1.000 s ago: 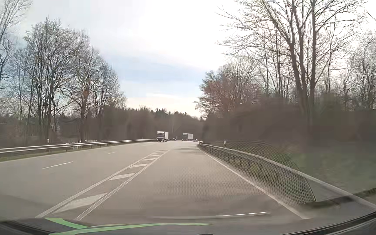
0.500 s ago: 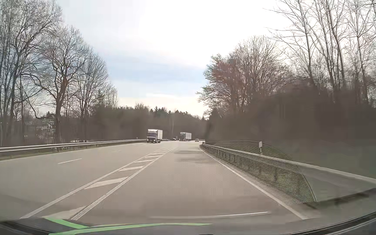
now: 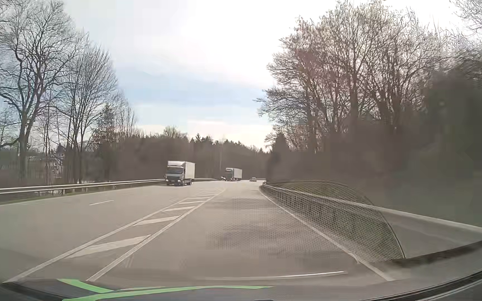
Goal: Follow the waypoints while adhering to traffic rules and regulations
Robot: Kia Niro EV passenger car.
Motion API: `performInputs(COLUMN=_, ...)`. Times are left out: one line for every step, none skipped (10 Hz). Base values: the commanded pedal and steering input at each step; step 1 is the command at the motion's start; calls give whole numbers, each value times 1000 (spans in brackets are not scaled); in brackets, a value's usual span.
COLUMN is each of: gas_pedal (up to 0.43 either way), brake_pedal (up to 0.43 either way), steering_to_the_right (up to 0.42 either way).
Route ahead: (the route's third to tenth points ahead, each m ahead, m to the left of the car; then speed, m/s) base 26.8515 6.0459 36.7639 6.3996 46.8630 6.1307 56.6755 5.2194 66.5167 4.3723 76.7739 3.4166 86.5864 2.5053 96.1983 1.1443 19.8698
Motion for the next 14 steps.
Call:
performInputs(gas_pedal=59, brake_pedal=0, steering_to_the_right=1)
performInputs(gas_pedal=47, brake_pedal=0, steering_to_the_right=1)
performInputs(gas_pedal=28, brake_pedal=0, steering_to_the_right=1)
performInputs(gas_pedal=20, brake_pedal=0, steering_to_the_right=2)
performInputs(gas_pedal=8, brake_pedal=0, steering_to_the_right=3)
performInputs(gas_pedal=0, brake_pedal=0, steering_to_the_right=3)
performInputs(gas_pedal=0, brake_pedal=0, steering_to_the_right=4)
performInputs(gas_pedal=0, brake_pedal=0, steering_to_the_right=4)
performInputs(gas_pedal=0, brake_pedal=0, steering_to_the_right=4)
performInputs(gas_pedal=0, brake_pedal=0, steering_to_the_right=5)
performInputs(gas_pedal=0, brake_pedal=0, steering_to_the_right=5)
performInputs(gas_pedal=0, brake_pedal=0, steering_to_the_right=6)
performInputs(gas_pedal=0, brake_pedal=0, steering_to_the_right=6)
performInputs(gas_pedal=0, brake_pedal=0, steering_to_the_right=7)
